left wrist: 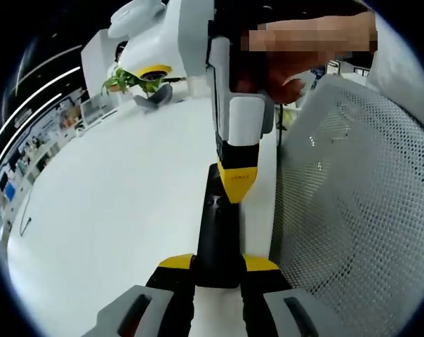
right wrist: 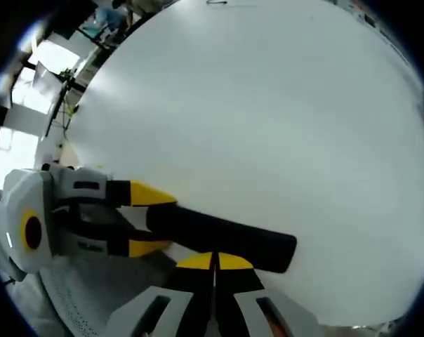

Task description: Press the specified remote control buttons in sequence, fully releasing each button before pressing the next.

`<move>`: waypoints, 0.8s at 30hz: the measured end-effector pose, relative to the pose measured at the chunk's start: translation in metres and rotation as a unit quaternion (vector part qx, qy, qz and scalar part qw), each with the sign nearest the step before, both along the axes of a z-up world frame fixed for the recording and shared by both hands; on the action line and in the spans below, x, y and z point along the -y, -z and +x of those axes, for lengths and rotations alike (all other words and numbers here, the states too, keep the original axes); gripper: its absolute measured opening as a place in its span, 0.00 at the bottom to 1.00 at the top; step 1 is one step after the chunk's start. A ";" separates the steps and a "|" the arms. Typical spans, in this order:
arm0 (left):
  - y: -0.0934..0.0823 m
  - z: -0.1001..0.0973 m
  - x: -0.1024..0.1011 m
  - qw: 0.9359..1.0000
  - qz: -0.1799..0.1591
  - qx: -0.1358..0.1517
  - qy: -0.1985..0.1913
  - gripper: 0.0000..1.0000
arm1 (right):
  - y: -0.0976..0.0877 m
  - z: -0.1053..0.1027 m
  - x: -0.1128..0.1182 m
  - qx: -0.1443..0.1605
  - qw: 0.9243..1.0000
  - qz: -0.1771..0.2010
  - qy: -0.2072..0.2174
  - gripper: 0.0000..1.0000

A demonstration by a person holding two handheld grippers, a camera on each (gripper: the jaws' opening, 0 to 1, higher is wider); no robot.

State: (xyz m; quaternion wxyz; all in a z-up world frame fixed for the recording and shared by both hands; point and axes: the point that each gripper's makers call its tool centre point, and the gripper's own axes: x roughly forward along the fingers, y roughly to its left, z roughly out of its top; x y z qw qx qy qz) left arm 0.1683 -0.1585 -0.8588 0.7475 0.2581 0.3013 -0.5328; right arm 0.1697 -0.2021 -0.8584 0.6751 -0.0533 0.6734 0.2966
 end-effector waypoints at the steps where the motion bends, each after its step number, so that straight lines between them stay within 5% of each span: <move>1: 0.000 0.000 0.000 1.000 0.000 0.000 0.000 0.24 | -0.001 0.001 0.001 0.001 1.000 -0.001 0.001 0.00; 17: 0.000 0.000 0.000 1.000 0.001 0.006 0.008 0.24 | 0.002 -0.001 0.000 -0.032 0.999 0.002 0.004 0.00; 24: -0.001 0.000 0.000 1.000 0.001 0.008 0.008 0.24 | 0.000 -0.001 0.000 -0.022 1.000 0.004 0.009 0.00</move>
